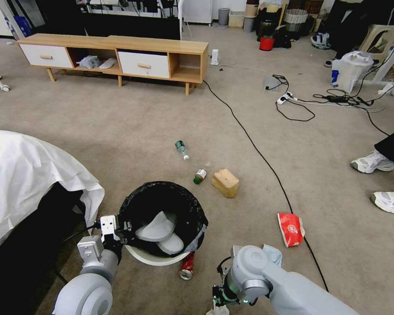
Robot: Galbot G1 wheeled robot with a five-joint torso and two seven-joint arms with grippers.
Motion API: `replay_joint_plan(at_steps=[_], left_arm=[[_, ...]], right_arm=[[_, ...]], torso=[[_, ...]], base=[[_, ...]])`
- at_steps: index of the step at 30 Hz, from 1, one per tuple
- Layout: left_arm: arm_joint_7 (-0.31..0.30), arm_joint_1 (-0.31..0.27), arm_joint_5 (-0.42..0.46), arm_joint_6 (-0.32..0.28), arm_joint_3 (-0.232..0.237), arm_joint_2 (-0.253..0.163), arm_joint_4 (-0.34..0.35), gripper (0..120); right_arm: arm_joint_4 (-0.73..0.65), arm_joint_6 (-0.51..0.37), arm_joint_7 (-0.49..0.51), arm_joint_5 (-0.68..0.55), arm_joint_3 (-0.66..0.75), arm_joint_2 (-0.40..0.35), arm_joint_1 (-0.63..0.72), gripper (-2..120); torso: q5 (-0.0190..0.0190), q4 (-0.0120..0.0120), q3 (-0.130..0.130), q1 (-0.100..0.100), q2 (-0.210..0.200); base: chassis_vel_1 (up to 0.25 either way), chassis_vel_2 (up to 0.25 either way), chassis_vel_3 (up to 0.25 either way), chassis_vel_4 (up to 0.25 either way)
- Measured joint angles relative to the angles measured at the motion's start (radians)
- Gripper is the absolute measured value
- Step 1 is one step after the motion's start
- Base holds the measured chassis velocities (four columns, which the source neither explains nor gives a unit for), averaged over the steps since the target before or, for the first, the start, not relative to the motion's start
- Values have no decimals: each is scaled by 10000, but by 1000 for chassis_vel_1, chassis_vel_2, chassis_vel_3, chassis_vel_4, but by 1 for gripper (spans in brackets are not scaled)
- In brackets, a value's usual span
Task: Pick up the trash bin and place the garbage on the floor into it.
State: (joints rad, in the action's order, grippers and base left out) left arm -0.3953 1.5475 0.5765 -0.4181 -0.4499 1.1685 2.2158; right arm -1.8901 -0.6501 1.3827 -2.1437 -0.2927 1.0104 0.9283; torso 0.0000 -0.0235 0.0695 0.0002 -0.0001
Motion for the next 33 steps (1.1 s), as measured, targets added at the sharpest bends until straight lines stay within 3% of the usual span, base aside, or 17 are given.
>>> replay_joint_plan(at_steps=[7,16,18,22,24,33], left_arm=[[6,13,-17,7,-2,-16,-4,1],[6,-9,72,12,-50,-114,-27,1],[6,-21,95,16,-63,-133,-57,1],[6,-27,96,20,-61,-129,-84,1],[6,-38,95,21,-44,-107,-111,1],[6,-30,84,25,-35,-92,-126,1]], right_arm=[[226,-169,-66,17,78,120,-81,37],[572,-290,-77,67,57,401,11,62],[726,-322,-82,96,81,479,89,77],[837,-348,-125,150,142,493,139,87],[954,-389,-163,178,222,516,180,98],[1339,-552,-349,458,388,597,196,100]], torso=[[0,0,0,0,1],[0,0,0,0,0],[0,0,0,-1,1],[-1,0,0,0,1],[-1,0,0,0,1],[0,0,-1,0,1]], base=[[0,0,0,0],[0,0,0,0],[0,0,0,0],[0,0,0,0],[0,0,0,0],[0,0,0,0]])
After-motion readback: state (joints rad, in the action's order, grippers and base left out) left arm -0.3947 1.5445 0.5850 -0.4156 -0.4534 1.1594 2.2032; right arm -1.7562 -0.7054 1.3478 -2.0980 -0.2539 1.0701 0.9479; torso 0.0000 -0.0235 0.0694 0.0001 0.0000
